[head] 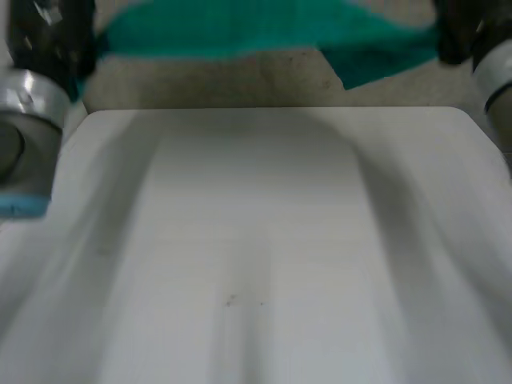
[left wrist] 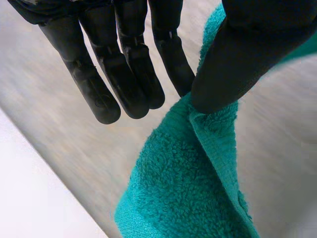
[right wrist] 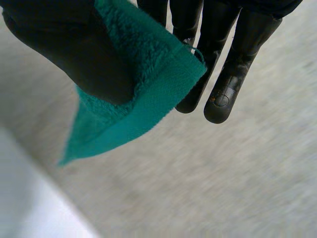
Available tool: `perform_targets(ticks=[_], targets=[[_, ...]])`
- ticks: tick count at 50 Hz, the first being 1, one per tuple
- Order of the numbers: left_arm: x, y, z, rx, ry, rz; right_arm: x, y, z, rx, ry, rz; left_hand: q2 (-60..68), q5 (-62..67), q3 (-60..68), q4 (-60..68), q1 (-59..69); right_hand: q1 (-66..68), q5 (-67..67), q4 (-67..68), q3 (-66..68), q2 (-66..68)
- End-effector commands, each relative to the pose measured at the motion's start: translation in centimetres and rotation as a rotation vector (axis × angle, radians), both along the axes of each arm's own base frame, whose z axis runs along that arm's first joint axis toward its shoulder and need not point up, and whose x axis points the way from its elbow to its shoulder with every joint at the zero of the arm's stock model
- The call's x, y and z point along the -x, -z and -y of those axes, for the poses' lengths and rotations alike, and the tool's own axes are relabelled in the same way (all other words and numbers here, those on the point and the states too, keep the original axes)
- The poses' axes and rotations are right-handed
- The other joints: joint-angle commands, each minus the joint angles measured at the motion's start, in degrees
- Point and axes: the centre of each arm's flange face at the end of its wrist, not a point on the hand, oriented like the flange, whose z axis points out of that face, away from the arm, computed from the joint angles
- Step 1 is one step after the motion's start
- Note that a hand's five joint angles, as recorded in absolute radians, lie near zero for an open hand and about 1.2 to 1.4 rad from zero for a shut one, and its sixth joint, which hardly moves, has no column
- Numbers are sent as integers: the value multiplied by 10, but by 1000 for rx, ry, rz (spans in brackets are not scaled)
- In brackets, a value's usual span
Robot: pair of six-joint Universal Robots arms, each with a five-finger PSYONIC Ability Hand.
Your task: Fold the towel.
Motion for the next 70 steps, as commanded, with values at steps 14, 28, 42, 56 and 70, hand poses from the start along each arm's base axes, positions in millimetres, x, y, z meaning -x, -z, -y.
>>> perform_targets(ticks=[14,28,42,56,70], targets=[[-10,192,-38,-567,28,147,5,184,-13,-550,-18,-151,114,154,115,116,164,240,128,117,122,125],[-30,191,-46,-690,-14,148,44,186,-6,-587,53,-119,-218,-179,-217,-217,-169,240,128,117,122,125],[-48,199,-54,-868,-18,102,54,189,0,-599,65,-109,-286,-246,-284,-284,-236,240,128,117,122,125],[-56,202,-68,-928,-33,95,53,191,-1,-605,60,-110,-398,-359,-397,-397,-349,240,128,117,122,125],[-56,203,-56,-839,-35,88,53,195,-5,-621,57,-114,-326,-287,-325,-325,-276,240,128,117,122,125]])
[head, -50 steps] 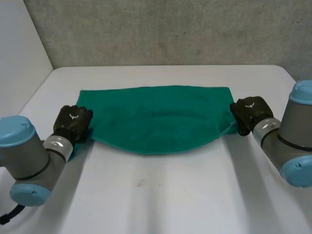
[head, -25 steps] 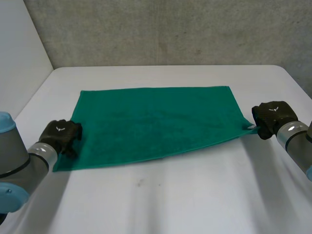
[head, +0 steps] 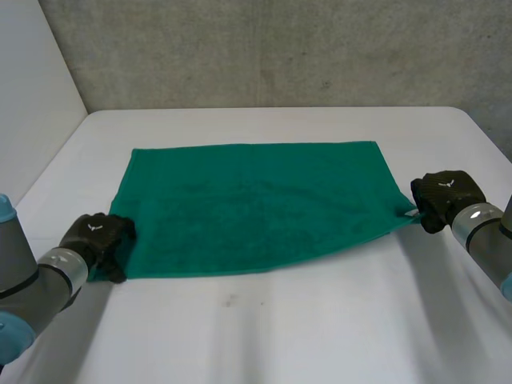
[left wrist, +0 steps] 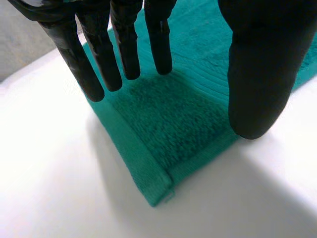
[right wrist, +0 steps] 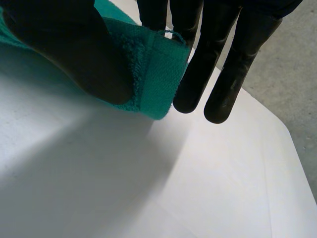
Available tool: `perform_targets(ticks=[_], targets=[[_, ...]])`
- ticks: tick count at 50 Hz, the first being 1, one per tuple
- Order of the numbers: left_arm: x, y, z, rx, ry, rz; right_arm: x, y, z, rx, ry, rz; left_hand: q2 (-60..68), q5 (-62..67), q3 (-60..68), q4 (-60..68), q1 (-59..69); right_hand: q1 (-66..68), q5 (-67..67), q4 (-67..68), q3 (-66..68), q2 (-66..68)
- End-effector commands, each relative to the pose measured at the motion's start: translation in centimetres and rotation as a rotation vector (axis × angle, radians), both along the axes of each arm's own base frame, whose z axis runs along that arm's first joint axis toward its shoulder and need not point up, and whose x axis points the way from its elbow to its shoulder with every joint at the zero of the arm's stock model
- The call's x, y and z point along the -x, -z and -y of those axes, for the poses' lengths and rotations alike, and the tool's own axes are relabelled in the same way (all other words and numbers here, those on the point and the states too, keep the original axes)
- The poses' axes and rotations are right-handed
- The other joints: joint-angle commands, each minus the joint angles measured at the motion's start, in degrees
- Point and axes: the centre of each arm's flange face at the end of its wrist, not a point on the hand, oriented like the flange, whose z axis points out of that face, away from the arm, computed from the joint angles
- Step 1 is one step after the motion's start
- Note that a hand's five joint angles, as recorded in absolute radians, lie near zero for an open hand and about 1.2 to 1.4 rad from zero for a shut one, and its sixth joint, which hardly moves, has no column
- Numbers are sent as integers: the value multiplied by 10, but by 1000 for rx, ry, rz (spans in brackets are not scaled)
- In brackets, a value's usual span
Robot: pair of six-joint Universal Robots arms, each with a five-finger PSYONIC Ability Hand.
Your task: Fold the towel.
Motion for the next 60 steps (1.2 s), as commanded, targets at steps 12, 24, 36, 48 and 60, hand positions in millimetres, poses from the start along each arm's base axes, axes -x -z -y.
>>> perform_targets(ticks=[12,24,36,48,60], targets=[[2,11,12,40,5,6,0,3,-2,-10,-1,-2,87,91,85,90,84,240,127,117,122,125],[4,-4,1,34,12,2,1,3,-2,-10,0,-3,73,77,72,77,70,240,127,117,122,125],[4,0,-9,-9,18,10,1,4,-2,-13,-2,-3,77,81,75,80,74,240,127,117,122,125],[3,10,4,-12,12,12,1,4,-3,-14,-2,-4,87,91,85,90,84,240,127,117,122,125],[5,7,23,83,11,5,1,4,-3,-14,-2,-4,161,165,159,164,158,240,127,117,122,125]])
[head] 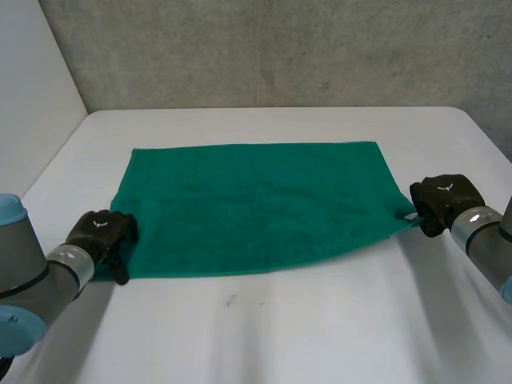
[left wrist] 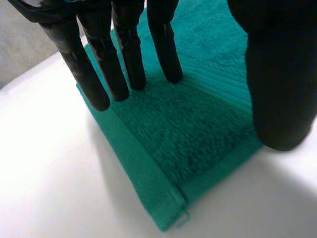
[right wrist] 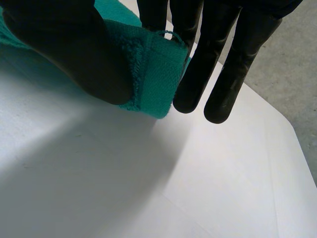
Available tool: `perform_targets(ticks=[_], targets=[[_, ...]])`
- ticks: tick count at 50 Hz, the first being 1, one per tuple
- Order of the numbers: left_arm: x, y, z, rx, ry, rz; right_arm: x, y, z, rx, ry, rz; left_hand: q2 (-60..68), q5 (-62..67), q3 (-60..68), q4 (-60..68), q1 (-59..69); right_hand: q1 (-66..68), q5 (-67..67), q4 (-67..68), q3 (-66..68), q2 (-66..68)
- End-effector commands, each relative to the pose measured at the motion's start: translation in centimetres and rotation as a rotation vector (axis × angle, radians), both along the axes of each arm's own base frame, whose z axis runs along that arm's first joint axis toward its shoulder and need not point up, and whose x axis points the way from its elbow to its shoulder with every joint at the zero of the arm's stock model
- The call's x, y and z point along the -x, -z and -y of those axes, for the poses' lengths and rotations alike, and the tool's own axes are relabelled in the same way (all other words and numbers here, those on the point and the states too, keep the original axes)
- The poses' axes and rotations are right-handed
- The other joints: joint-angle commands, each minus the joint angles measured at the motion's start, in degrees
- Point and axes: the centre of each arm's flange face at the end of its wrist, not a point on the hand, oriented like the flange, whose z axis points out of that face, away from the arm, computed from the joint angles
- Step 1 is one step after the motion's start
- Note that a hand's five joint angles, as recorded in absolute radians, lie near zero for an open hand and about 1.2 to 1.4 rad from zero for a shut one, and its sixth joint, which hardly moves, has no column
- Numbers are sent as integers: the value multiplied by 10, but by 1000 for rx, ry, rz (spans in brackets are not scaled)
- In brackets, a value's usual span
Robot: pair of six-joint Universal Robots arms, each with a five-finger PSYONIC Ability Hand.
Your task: Fold the towel.
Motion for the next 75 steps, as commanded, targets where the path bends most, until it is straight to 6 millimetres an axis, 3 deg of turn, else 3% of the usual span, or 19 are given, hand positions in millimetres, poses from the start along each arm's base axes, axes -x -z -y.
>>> perform_targets(ticks=[1,10,15,21,27,31,36,40,43,46,47,50,51,52,56,61,64,68,75], targets=[[1,-3,13,72,0,-6,0,0,0,0,0,0,104,146,106,103,125,240,127,117,122,125],[3,-2,24,90,1,-6,0,0,0,-1,0,0,168,210,170,167,189,240,127,117,122,125],[3,-4,29,103,-4,-6,0,0,0,-1,0,0,447,488,448,446,467,240,127,117,122,125],[-2,-24,27,138,-20,-5,0,-2,0,5,-1,-11,447,489,449,446,468,240,127,117,122,125],[-5,-38,-6,78,-14,14,1,-13,-15,-38,-38,-90,447,489,449,446,468,240,127,117,122,125],[-10,-45,-32,7,8,84,5,-27,-44,-133,-115,-236,447,489,449,446,468,240,127,117,122,125],[-20,-46,-73,-159,61,213,15,-20,-95,-303,-272,-483,447,489,449,446,468,240,127,117,122,125],[-20,-50,-85,-203,100,249,24,-19,-104,-316,-324,-576,447,489,449,446,468,240,127,117,122,125],[-19,-52,-80,-175,100,246,25,-24,-91,-257,-284,-563,447,489,449,446,468,240,127,117,122,125],[-16,-60,-55,-36,90,247,24,-27,-76,-215,-240,-520,447,489,449,446,468,240,127,117,122,125],[-15,-60,-48,-11,88,244,22,-22,-63,-211,-215,-482,447,489,449,446,468,240,127,117,122,125],[0,-53,-23,81,114,230,20,-16,-49,-205,-188,-441,447,489,449,446,468,240,127,117,122,125],[7,-53,-18,104,126,222,13,-12,-29,-185,-159,-386,447,489,449,446,468,240,127,117,122,125],[18,-52,-6,148,141,207,13,-12,-29,-185,-159,-385,447,489,449,446,468,240,127,117,122,125],[32,-48,27,212,132,167,-11,-18,1,-99,-140,-310,447,489,449,446,468,240,127,117,122,125],[43,-39,64,255,94,171,-19,-12,28,-48,-109,-294,447,489,449,446,468,240,127,117,122,125],[51,-33,83,287,78,174,-22,-5,56,11,-73,-297,447,489,449,446,468,240,127,117,122,125],[55,-27,104,322,66,172,-29,0,77,68,-50,-302,447,489,449,446,468,240,127,117,122,125],[60,-14,124,343,65,170,-38,14,107,128,-24,-306,447,489,449,446,468,240,127,117,122,125]])
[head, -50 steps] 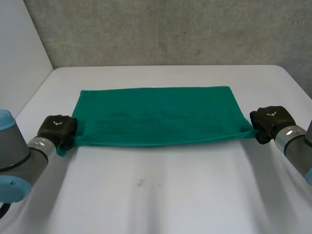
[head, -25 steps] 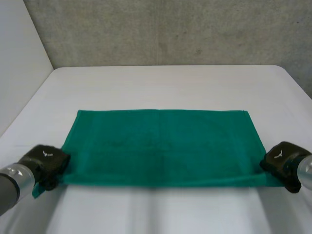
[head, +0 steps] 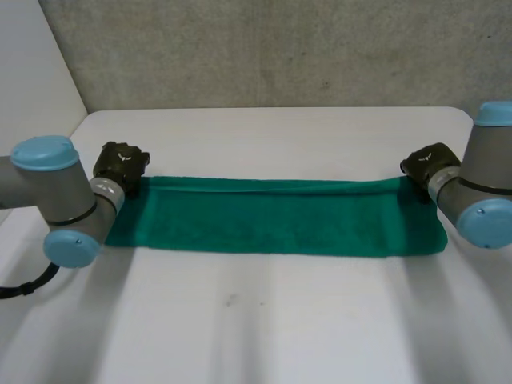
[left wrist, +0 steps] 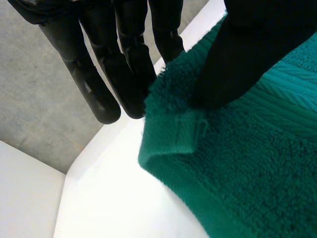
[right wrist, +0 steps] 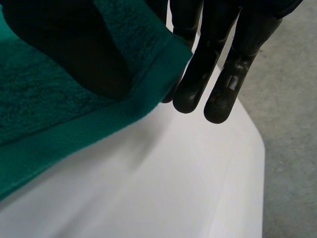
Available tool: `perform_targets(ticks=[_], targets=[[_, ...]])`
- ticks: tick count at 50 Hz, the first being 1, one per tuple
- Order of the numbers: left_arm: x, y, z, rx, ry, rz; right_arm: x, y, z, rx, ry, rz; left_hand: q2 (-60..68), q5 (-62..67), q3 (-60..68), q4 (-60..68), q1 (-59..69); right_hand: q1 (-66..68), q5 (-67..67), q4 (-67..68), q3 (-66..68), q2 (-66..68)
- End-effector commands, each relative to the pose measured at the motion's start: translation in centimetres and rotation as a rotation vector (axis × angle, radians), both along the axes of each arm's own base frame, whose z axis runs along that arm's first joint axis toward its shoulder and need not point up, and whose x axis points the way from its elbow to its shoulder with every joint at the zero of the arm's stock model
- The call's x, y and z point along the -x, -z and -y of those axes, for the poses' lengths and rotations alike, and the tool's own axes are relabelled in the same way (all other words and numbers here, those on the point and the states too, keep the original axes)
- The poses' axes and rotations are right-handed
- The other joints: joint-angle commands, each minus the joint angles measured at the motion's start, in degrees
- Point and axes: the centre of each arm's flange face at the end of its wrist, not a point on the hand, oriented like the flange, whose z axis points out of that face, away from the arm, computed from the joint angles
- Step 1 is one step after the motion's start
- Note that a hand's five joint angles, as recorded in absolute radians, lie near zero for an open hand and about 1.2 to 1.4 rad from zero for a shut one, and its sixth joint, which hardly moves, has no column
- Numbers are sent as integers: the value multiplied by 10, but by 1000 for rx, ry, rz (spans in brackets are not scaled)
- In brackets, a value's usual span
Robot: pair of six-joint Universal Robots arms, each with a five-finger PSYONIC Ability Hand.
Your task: Fold the towel.
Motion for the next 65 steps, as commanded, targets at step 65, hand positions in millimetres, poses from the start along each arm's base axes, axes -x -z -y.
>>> perform_targets(ticks=[65], targets=[[-1,-21,-89,95,52,-32,63,33,-32,-208,119,344,-585,-548,-583,-584,-550,240,126,117,122,125]])
